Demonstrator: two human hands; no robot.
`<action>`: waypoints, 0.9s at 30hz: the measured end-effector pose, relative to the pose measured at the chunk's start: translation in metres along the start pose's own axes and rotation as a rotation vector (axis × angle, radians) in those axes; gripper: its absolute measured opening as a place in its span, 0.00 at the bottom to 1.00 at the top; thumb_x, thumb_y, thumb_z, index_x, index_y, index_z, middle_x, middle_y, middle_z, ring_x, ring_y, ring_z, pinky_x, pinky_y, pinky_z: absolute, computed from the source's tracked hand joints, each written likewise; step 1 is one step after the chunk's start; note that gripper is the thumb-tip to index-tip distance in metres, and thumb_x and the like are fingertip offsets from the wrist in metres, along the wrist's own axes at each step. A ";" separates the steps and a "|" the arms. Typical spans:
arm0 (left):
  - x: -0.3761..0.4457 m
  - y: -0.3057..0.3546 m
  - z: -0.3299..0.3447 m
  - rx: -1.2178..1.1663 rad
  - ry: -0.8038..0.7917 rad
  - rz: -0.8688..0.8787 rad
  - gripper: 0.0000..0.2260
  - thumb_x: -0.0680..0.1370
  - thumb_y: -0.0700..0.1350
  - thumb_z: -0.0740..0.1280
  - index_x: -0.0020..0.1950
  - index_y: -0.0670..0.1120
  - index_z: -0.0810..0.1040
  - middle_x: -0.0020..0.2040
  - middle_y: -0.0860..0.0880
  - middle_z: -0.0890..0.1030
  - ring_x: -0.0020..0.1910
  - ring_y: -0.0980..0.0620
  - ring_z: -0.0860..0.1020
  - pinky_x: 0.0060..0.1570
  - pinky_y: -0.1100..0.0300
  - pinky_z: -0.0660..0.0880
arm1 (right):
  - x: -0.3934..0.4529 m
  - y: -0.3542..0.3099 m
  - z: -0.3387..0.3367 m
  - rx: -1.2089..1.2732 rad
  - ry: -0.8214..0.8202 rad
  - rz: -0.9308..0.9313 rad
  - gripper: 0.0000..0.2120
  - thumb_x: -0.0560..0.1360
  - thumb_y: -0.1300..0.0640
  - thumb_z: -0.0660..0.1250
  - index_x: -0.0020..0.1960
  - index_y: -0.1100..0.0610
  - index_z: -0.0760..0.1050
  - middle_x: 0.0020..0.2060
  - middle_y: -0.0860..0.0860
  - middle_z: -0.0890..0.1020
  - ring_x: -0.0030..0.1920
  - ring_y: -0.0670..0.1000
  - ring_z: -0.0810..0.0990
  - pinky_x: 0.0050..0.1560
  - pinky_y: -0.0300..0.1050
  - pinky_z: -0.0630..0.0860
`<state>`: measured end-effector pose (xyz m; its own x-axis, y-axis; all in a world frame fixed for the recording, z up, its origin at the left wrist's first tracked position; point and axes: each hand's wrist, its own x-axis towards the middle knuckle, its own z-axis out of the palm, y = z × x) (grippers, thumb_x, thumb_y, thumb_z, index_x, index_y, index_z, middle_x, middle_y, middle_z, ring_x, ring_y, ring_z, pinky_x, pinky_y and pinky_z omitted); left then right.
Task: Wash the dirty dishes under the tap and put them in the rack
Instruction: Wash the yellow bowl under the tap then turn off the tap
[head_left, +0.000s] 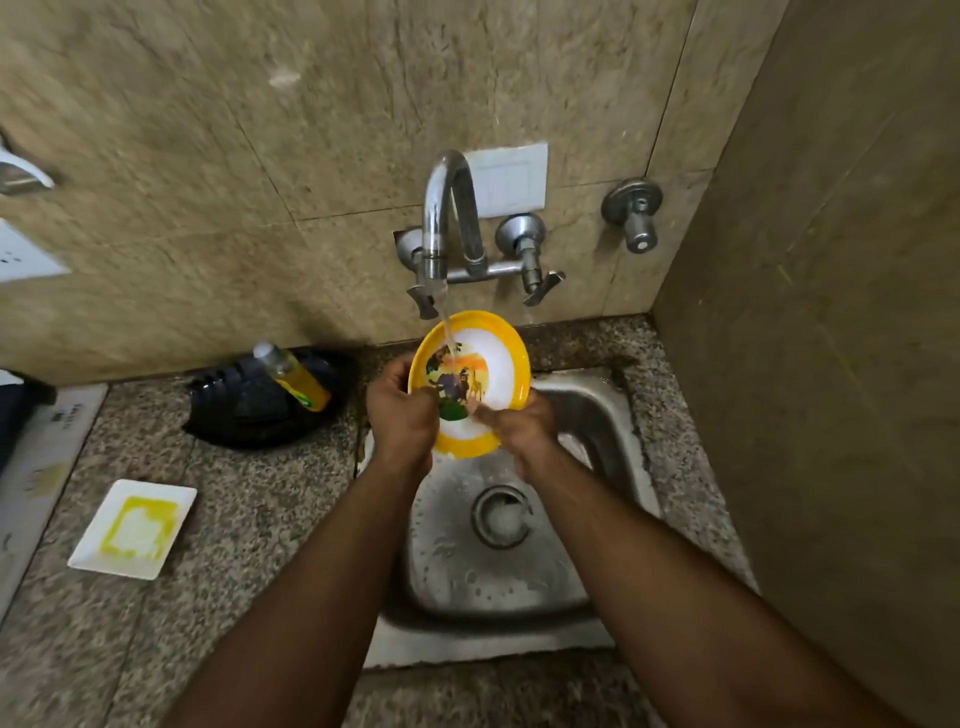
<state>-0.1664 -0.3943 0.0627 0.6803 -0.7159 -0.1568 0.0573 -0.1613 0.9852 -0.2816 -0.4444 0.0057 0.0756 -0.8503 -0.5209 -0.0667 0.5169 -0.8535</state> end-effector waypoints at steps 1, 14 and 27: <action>-0.002 0.004 -0.002 0.000 0.032 0.029 0.22 0.64 0.32 0.62 0.53 0.45 0.84 0.45 0.46 0.86 0.43 0.48 0.85 0.43 0.52 0.84 | -0.005 0.001 0.008 0.032 -0.032 0.021 0.24 0.59 0.63 0.86 0.52 0.53 0.82 0.52 0.53 0.87 0.50 0.53 0.86 0.49 0.51 0.84; 0.029 -0.030 -0.034 0.427 -0.051 -0.247 0.14 0.59 0.44 0.70 0.43 0.44 0.84 0.45 0.39 0.86 0.46 0.38 0.85 0.50 0.36 0.82 | 0.007 -0.017 -0.014 -0.388 0.062 0.078 0.34 0.61 0.34 0.78 0.56 0.58 0.82 0.51 0.56 0.85 0.49 0.58 0.85 0.51 0.54 0.83; -0.031 -0.079 0.020 1.233 -0.547 0.299 0.30 0.86 0.55 0.53 0.84 0.42 0.52 0.84 0.38 0.44 0.82 0.38 0.37 0.80 0.42 0.42 | -0.008 -0.038 -0.035 -0.717 0.111 -0.185 0.12 0.69 0.59 0.67 0.51 0.58 0.82 0.50 0.59 0.85 0.52 0.63 0.82 0.48 0.48 0.79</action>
<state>-0.2065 -0.3735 -0.0114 0.1647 -0.9563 -0.2414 -0.9112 -0.2412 0.3340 -0.3145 -0.4606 0.0433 0.0501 -0.9416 -0.3329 -0.6978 0.2055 -0.6862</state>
